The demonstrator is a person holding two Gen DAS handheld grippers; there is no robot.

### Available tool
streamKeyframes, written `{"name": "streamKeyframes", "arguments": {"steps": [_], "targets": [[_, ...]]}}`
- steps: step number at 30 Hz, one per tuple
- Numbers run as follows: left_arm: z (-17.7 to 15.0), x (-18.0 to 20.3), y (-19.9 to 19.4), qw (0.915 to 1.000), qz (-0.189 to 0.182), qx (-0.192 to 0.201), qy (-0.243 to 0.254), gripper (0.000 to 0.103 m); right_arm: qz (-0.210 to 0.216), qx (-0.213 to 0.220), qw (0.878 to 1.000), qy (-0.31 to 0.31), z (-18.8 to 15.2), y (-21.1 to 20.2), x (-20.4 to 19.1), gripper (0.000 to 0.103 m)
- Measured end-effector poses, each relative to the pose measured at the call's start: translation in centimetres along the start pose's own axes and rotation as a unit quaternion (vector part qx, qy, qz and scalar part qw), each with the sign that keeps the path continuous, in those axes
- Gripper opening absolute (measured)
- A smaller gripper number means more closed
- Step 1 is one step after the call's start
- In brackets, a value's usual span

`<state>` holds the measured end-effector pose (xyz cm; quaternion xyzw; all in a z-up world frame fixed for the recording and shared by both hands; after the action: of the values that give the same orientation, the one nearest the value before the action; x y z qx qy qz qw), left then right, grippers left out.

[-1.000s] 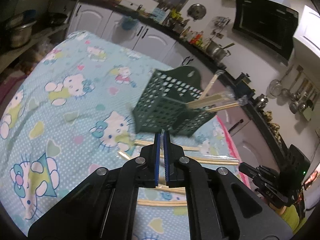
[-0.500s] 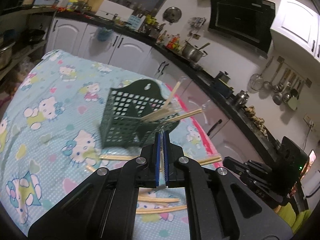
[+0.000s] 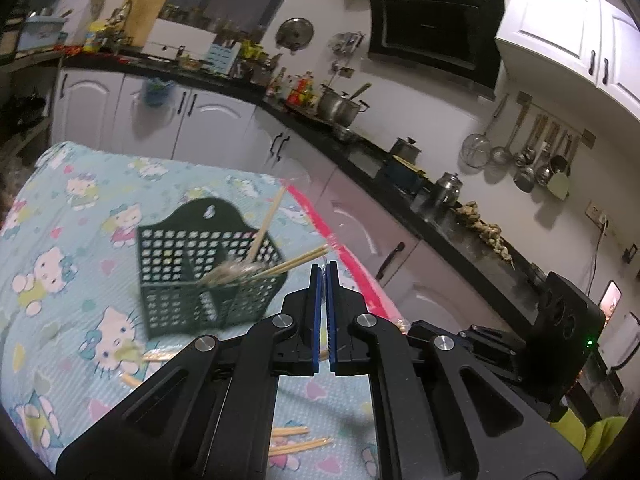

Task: Organize utensils
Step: 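Lift both held chopsticks and carry them over the green caddy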

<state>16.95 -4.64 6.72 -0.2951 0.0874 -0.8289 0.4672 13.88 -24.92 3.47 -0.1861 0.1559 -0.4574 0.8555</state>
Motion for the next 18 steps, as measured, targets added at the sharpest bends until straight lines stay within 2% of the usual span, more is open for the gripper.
{"name": "streamKeyframes", "arguments": {"steps": [7,18], "targets": [[2.0,1.9,0.4,0.9997,-0.013,0.014,0.012,0.0,-0.01,0.025,1.0,0.003,1.7,-1.5,0.6,0.002],[6.9,4.3,-0.8,0.9973,-0.018,0.061,0.038,0.0,-0.02,0.08,0.997,-0.006,7.0,-3.7,0.8,0.002]]}}
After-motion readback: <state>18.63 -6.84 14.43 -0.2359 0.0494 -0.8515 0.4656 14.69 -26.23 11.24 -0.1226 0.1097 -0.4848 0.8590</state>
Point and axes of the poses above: each gripper's, at about its wrist camera, not at the fingertips, and y roughly the way its jaws point, x to its right, z to its top, the point moved 3 cm from there along y, roughly the way its jaws point, and after that the axes turned 4 degrees about z, right-handed, at the moved point
